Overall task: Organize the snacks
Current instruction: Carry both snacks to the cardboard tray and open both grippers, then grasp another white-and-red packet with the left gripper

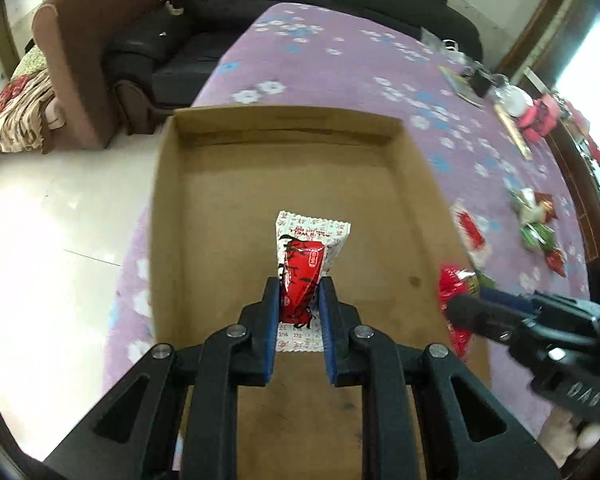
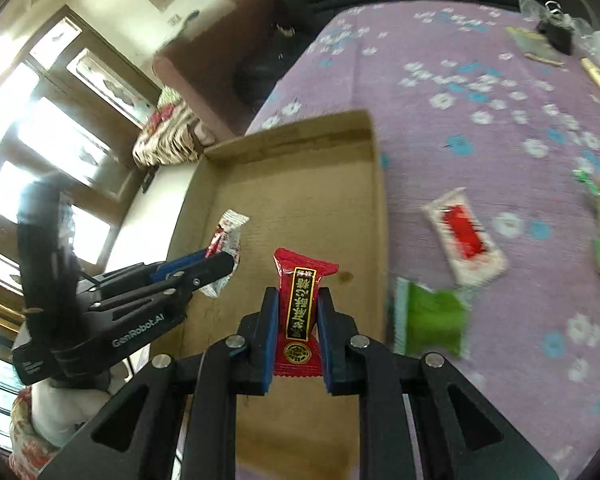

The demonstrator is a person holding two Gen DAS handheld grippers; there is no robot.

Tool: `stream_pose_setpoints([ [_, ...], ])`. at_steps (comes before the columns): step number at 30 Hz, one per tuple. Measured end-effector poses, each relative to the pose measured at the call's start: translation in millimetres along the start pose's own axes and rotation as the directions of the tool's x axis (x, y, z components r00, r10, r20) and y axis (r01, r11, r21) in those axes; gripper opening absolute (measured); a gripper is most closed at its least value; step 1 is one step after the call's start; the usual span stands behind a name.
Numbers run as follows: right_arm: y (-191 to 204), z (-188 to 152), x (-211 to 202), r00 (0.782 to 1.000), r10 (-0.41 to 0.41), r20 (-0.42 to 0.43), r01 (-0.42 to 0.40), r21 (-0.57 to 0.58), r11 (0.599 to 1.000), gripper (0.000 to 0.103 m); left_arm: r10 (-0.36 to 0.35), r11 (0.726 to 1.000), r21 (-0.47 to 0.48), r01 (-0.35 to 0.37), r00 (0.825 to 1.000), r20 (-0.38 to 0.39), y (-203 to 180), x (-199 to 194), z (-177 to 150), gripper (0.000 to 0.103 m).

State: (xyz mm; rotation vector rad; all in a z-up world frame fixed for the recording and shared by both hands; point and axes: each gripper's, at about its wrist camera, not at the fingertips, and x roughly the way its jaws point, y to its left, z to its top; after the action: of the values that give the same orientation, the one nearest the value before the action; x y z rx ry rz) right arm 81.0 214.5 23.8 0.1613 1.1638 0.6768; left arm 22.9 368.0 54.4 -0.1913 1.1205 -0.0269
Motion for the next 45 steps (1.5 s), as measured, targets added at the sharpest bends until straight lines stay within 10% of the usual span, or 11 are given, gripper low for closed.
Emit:
stream_pose_setpoints([
  [9,15.4,24.4,52.0,0.996,-0.091,-0.025,0.09,-0.029,0.996,0.019,-0.02,1.0,0.008,0.02,1.0,0.001,12.3,10.1,13.5,0.031],
  [22,3.2,16.7,3.3,0.989,-0.131,0.064,0.131,-0.005,0.991,0.021,-0.064,0.997,-0.029,0.067,0.992,0.106,-0.8,-17.9,16.1,0.051],
  [34,-66.2,-24.8,-59.2,0.969,-0.219,0.118,0.197,0.173,0.965,0.021,-0.179,0.981,0.092,0.17,0.978,0.104,-71.3,-20.7,3.1,0.052],
  [45,-165.6,-108.9,-138.5,0.908,-0.403,0.116,0.332,0.386,0.86,0.022,-0.169,0.98,0.12,0.158,0.982,0.084,-104.9,-19.9,-8.9,0.053],
])
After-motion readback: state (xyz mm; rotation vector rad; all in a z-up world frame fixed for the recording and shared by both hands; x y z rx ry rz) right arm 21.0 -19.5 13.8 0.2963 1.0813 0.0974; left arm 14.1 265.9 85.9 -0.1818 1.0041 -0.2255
